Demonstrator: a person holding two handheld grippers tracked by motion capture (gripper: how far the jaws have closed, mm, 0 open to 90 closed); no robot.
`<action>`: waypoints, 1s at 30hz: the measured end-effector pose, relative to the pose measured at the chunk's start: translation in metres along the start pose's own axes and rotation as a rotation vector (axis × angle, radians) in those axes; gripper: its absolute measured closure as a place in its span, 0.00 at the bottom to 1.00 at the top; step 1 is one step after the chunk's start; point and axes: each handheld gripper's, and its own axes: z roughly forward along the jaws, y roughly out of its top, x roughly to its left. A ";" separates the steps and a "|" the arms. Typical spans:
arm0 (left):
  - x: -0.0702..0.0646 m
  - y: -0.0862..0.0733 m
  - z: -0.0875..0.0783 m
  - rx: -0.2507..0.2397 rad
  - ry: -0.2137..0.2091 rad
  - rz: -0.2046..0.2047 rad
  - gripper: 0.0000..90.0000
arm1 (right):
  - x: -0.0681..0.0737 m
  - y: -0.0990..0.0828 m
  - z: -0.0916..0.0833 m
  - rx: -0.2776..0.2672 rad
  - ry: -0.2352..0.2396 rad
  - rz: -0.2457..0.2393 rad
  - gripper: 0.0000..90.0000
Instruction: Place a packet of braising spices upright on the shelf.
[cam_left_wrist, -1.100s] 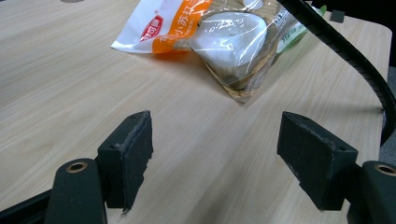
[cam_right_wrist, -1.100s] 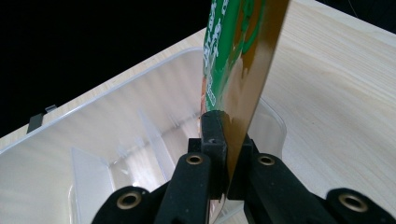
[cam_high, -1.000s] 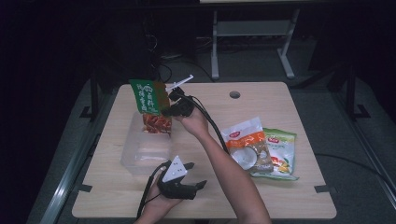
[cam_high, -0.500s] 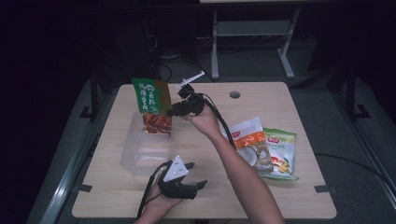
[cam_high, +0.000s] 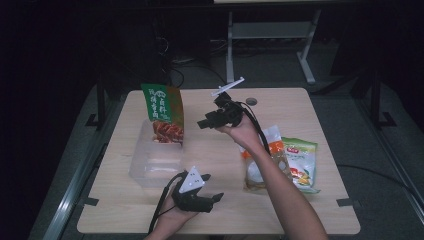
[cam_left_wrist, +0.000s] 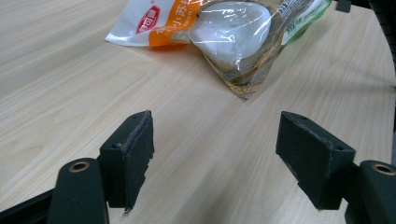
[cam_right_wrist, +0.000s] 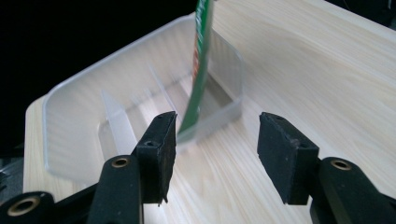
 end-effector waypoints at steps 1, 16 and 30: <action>0.000 0.000 0.000 -0.001 -0.002 0.000 0.31 | -0.001 -0.003 -0.004 -0.004 -0.006 -0.001 0.51; -0.003 0.000 0.006 0.017 -0.005 0.021 0.31 | -0.021 -0.056 -0.061 0.036 -0.072 0.072 0.48; -0.004 0.000 0.008 0.013 -0.014 0.013 0.31 | -0.047 -0.106 -0.104 0.093 -0.169 0.172 0.44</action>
